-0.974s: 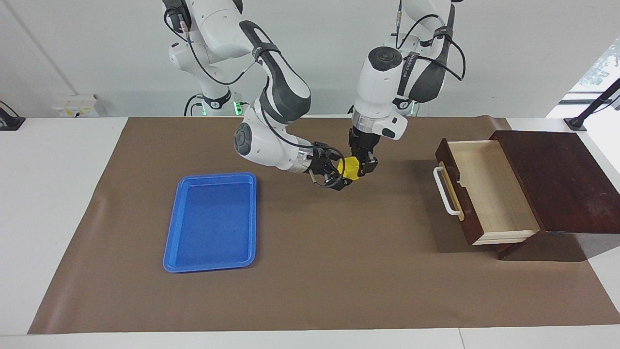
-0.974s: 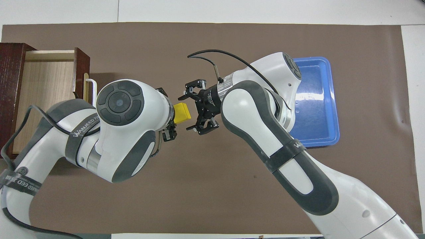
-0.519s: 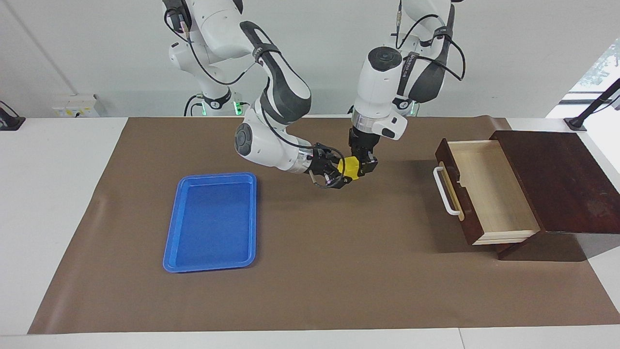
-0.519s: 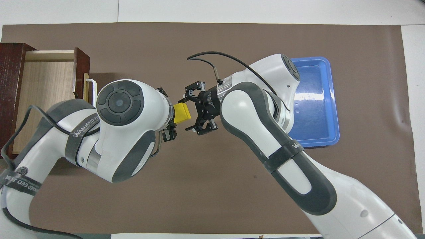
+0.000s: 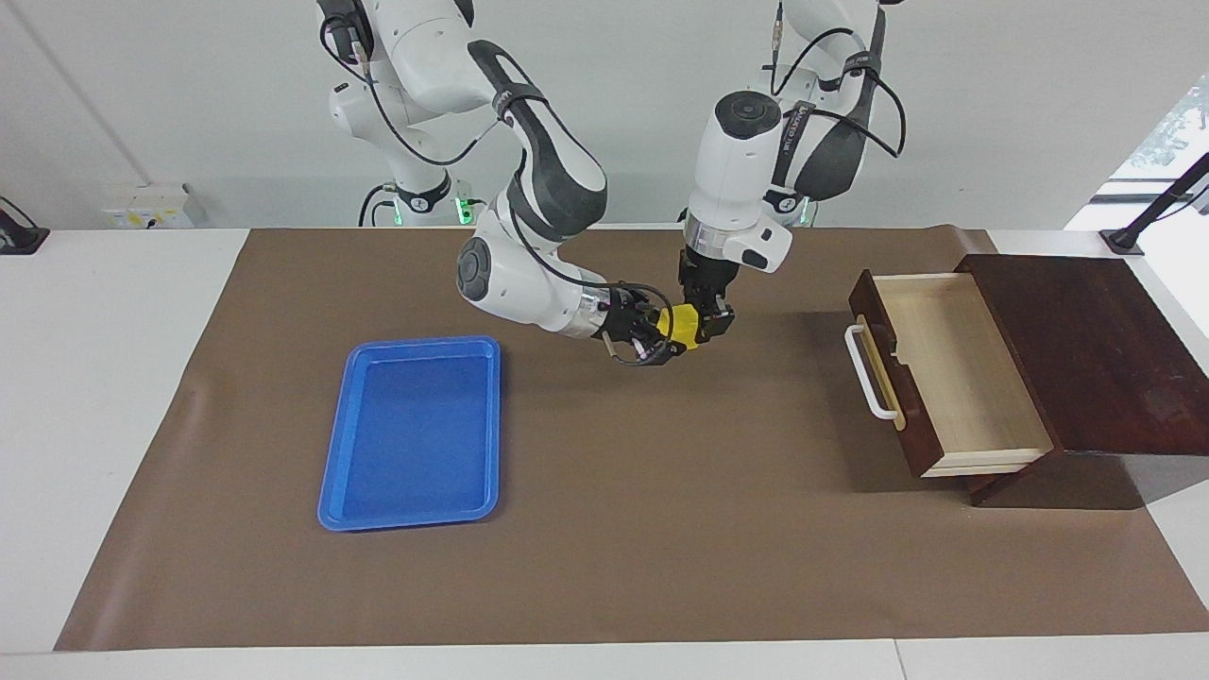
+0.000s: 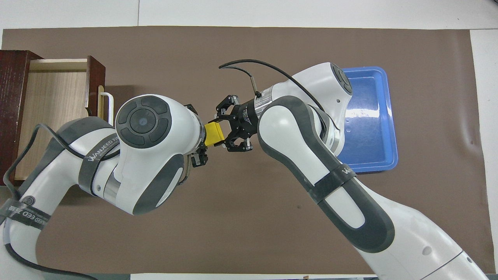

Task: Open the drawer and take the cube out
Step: 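Grasp the yellow cube with the right gripper from the left gripper, then carry the cube to the tray with the right gripper while the left gripper withdraws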

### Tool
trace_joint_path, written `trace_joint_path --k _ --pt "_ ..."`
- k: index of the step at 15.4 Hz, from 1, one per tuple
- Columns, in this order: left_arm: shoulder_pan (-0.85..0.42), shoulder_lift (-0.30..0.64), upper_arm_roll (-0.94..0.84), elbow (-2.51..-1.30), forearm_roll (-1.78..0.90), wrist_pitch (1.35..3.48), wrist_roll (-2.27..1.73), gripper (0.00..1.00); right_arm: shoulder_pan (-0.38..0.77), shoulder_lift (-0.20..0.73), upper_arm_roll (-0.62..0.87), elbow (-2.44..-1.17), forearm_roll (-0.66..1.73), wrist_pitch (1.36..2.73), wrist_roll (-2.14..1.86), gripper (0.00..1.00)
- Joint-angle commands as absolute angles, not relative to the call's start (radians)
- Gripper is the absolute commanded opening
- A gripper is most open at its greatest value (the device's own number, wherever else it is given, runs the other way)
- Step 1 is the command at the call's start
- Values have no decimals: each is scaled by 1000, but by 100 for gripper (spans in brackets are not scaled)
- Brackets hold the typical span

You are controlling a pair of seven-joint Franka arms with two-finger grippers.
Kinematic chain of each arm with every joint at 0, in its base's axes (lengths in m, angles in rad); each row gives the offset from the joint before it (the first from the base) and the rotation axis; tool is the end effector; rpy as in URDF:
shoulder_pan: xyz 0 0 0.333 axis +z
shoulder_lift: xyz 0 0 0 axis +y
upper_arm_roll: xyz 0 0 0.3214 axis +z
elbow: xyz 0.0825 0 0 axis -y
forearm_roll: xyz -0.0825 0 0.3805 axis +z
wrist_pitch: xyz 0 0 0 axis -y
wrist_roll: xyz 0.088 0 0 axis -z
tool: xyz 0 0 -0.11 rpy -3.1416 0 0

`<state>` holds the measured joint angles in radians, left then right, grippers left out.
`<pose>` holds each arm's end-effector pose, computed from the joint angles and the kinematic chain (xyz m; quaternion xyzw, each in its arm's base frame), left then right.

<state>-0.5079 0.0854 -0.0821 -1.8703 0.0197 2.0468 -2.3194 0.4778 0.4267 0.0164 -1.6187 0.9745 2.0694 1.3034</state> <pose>0.4923 -0.3268 0.4784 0.6511 0.7576 0.0107 0.0448 0.5831 0.3637 0.4047 -0.7243 0.5491 0.3199 0.2675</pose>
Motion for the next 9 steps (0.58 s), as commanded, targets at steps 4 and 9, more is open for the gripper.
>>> trace_joint_path --k 4,9 --pt "-511 78 -63 -1870 38 2048 -2330 100 446 417 17 -1594 973 2030 1316 0" --pt "-416 41 -49 -1871 40 2034 -2315 100 425 419 17 -1594 976 2013 1316 0"
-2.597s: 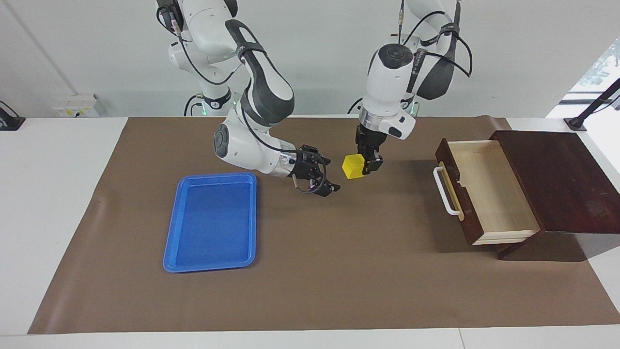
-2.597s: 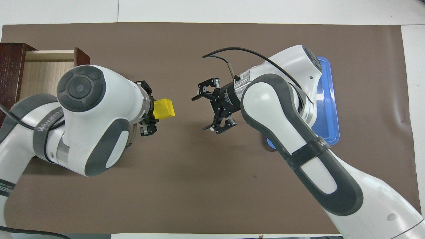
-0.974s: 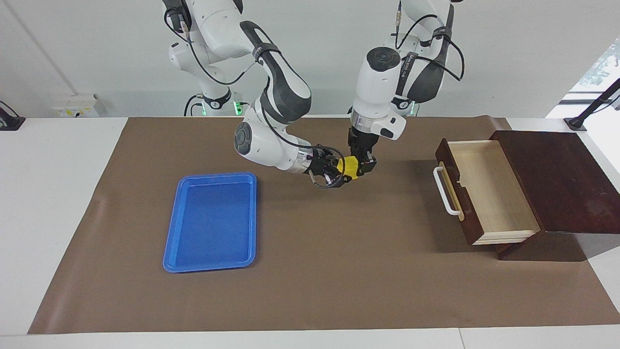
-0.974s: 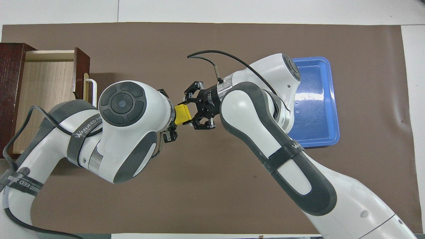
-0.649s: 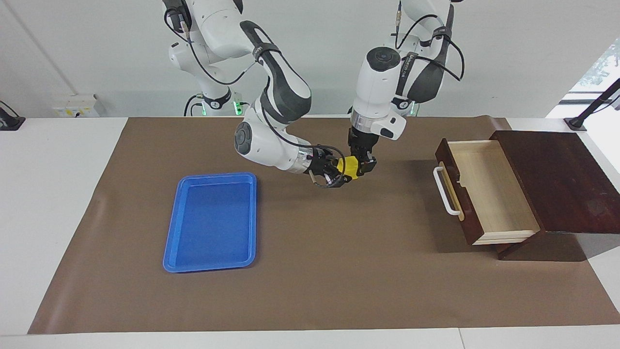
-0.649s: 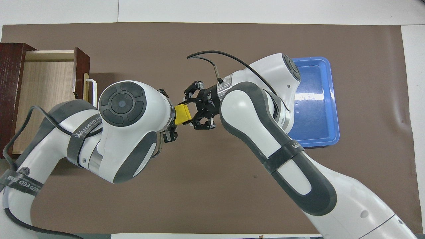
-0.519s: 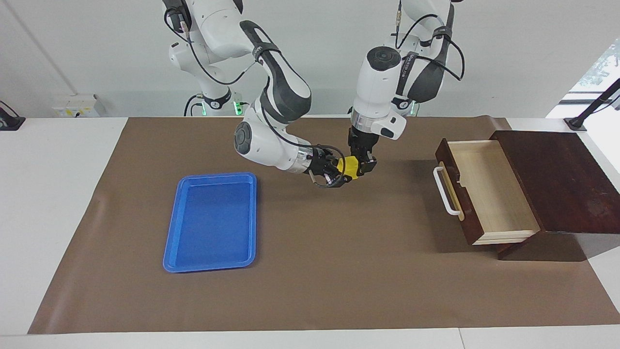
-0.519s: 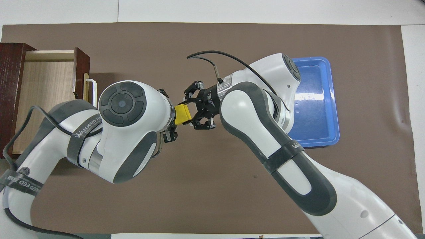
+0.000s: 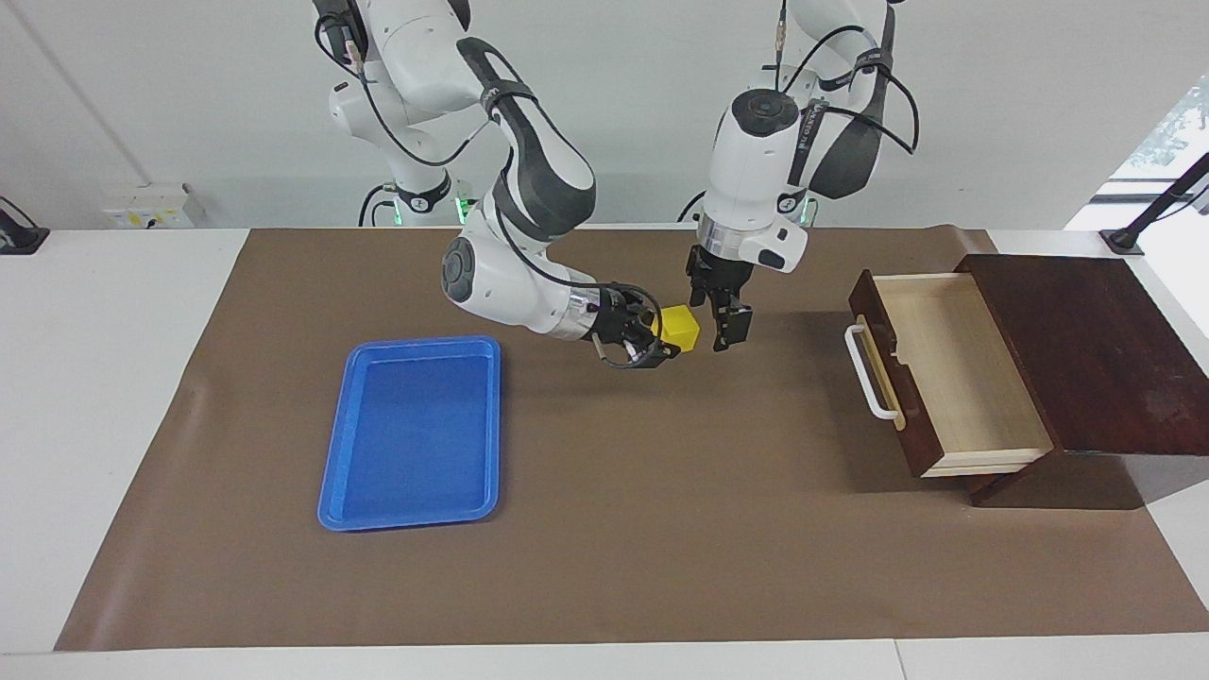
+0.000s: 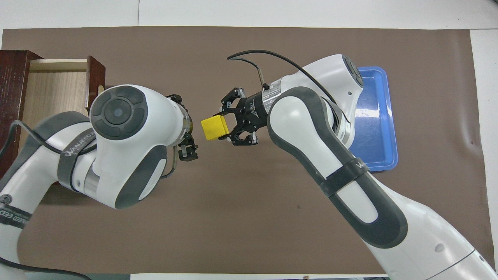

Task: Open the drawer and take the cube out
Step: 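Carry the cube to the tray with the right gripper while the left gripper withdraws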

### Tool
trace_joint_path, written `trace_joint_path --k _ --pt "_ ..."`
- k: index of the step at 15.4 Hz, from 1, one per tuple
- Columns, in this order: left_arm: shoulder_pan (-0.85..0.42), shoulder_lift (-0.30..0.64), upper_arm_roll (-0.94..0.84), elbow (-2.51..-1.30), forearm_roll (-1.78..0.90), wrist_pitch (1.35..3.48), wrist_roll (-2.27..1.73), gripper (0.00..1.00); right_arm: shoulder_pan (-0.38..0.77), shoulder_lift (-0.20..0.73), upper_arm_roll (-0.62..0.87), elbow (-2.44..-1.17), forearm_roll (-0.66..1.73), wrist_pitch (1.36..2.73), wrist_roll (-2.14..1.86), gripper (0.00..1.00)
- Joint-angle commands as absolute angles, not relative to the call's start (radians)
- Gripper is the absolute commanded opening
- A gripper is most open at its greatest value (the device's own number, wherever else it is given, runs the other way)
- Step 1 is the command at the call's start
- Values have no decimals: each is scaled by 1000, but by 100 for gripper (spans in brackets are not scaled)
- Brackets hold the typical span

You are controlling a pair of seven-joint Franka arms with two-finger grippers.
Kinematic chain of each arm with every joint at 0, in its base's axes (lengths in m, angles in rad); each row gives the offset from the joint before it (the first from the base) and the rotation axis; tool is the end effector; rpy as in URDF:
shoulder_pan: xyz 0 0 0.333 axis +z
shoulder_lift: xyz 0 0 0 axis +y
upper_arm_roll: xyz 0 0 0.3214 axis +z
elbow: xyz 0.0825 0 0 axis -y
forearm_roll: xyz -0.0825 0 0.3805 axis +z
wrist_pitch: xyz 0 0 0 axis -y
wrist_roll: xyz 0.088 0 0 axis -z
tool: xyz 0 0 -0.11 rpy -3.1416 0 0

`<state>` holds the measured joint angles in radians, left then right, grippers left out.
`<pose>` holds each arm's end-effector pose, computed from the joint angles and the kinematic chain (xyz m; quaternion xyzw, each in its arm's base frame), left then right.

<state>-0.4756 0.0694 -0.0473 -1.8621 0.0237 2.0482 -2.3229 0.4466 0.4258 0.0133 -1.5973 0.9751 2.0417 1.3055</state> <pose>0.5121 -0.2929 0.4919 0.6242 0.7790 0.0177 0.0564 0.5952 0.3471 0.4144 -0.7187 0.5527 0.3208 0.2740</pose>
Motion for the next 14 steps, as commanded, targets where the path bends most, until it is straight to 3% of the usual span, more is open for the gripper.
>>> trace_joint_path --k 1,5,8,14 --pt "-378 37 -49 -1885 40 2034 -2263 100 407 419 12 -1592 977 1984 1316 0" --pt "-223 37 -49 -1928 40 2046 -1860 100 231 422 11 -1582 971 1879 1313 0" --pt "-180 72 -48 -1933 93 2051 -1656 100 122 423 8 -1597 956 1816 1257 0" --pt "-34 87 -49 -1944 150 2088 -1477 100 -8 403 2 -1719 867 1816 1116 0"
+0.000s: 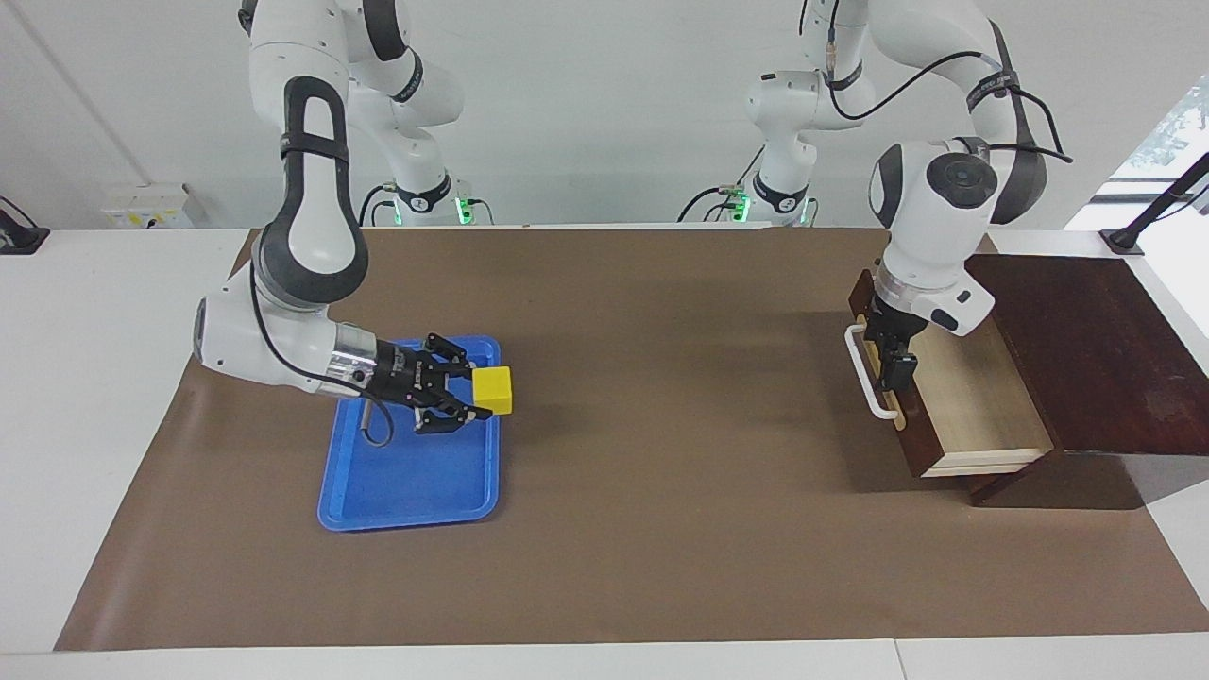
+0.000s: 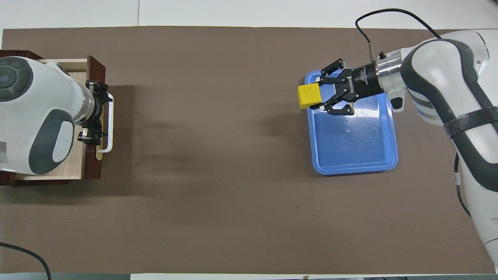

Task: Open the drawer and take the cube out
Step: 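Lower the cube into the blue tray with the right gripper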

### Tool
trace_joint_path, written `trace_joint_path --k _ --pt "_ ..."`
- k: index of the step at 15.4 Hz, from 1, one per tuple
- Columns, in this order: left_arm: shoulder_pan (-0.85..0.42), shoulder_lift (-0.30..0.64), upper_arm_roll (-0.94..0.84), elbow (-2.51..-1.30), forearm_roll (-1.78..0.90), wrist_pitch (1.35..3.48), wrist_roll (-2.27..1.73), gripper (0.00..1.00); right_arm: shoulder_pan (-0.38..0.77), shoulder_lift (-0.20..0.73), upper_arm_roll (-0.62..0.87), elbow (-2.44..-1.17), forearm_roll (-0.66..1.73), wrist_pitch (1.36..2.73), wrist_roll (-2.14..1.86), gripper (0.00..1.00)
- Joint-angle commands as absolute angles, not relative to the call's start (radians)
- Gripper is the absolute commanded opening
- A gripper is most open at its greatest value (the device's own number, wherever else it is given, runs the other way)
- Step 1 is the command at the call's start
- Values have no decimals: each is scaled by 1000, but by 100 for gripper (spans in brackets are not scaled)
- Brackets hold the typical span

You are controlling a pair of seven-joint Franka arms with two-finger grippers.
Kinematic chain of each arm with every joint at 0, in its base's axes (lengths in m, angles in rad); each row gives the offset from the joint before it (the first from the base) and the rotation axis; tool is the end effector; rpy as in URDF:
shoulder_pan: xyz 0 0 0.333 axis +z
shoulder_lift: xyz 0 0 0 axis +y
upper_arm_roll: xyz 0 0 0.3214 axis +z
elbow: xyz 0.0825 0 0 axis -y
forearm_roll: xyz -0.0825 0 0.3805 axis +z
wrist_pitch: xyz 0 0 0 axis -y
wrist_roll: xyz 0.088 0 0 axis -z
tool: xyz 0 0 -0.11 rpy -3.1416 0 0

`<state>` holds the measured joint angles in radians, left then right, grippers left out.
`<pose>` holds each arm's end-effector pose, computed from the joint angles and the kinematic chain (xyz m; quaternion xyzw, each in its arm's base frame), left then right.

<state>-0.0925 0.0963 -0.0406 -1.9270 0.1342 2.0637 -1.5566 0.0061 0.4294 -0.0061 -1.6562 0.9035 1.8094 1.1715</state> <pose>0.5798 -0.0696 0.4469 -0.7753 -0.6286 -0.0566 0.0232 0.6514 0.0681 0.3739 -0.6543 0.6267 0.3269 0.2689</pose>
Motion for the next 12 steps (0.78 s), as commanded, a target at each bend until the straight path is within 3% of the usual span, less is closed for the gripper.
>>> trace_joint_path --k 1,9,12 --pt "-20 89 -48 -1939 153 2091 -1474 100 -21 402 -5 -1747 861 1816 1073 0" --pt "161 100 -51 -1924 235 2094 -1335 100 -55 365 -83 -1943 819 1847 759 0" --pt "169 103 -51 -1916 235 2091 -1283 100 -55 342 -86 -2022 822 1894 724 0"
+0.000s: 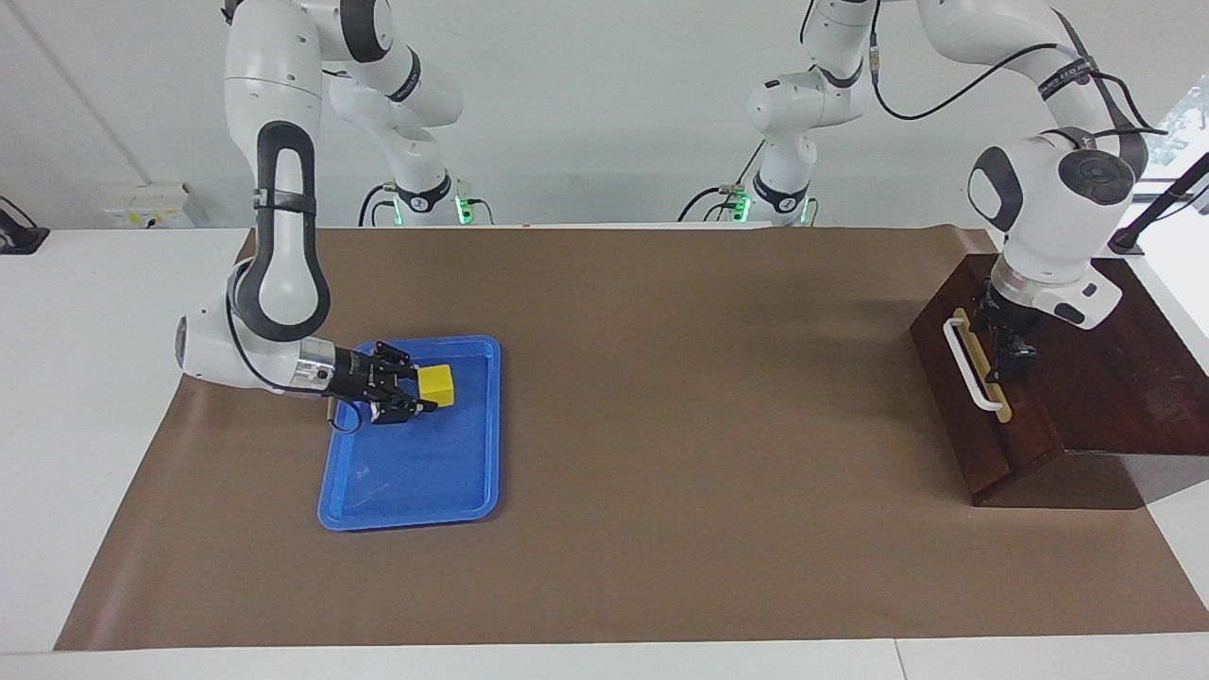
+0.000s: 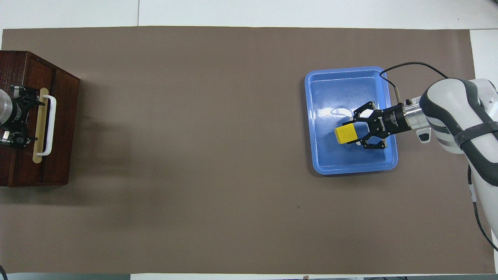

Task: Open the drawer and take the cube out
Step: 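Lower the cube into the blue tray with the right gripper, then open the right gripper and release the cube in the tray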

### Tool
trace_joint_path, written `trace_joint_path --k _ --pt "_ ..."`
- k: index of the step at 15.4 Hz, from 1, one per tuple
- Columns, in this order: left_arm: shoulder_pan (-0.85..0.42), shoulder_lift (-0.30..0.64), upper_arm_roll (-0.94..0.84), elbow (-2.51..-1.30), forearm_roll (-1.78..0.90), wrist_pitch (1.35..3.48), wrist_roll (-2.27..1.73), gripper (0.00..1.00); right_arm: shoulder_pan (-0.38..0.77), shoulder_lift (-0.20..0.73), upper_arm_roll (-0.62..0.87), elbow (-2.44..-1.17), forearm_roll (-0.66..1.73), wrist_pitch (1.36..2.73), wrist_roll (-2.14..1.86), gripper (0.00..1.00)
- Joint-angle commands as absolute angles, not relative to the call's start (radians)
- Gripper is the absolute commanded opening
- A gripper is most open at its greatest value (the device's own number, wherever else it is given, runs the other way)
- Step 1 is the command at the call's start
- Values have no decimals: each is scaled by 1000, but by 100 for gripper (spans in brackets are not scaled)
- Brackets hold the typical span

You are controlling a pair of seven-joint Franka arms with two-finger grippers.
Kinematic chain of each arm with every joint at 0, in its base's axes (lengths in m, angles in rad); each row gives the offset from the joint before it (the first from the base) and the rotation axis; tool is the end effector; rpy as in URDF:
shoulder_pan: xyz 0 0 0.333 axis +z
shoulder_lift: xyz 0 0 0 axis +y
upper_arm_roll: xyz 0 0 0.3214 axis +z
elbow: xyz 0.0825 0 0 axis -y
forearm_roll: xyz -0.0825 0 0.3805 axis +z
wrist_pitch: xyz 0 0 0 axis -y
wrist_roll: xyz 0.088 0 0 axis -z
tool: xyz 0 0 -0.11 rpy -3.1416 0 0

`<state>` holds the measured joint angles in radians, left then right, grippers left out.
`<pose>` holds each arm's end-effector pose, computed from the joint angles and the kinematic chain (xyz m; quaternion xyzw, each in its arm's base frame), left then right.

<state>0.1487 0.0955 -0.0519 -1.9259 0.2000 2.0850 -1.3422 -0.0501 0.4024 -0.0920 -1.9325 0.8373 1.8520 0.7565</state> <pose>0.5826 0.0678 0.4504 -0.7786 -0.6208 -0.0760 0.0513 0.5817 -0.0201 0.2726 -0.7172 0.5715 0.3067 0.2548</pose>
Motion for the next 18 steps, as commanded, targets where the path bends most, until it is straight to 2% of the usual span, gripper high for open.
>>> trace_joint_path --k 1,6,8,9,10,12,15,18 --pt "161 101 -54 -1916 230 2089 -1281 100 -55 339 -84 -2034 827 1901 724 0" --pt "141 42 -70 -1893 201 2044 -1205 100 -43 325 -83 -2088 853 1953 719 0" --pt "143 -7 -66 -1840 91 1918 -1004 100 -40 325 -83 -2091 857 1959 719 0" --pt "144 -15 -60 -1801 53 1845 -891 100 -40 324 -83 -2092 859 1962 722 13" --pt "147 -21 -63 -1774 26 1754 -773 100 -40 325 -83 -2092 859 1963 721 99" --pt "140 -29 -74 -1746 -5 1649 -564 100 -40 325 -83 -2091 859 1962 722 100" --pt "106 -40 -97 -1741 -8 1577 -456 100 -40 327 -83 -2076 859 1957 733 100" --pt "19 -37 -89 -1741 -8 1545 -381 100 -41 339 -84 -1991 856 1907 784 100"
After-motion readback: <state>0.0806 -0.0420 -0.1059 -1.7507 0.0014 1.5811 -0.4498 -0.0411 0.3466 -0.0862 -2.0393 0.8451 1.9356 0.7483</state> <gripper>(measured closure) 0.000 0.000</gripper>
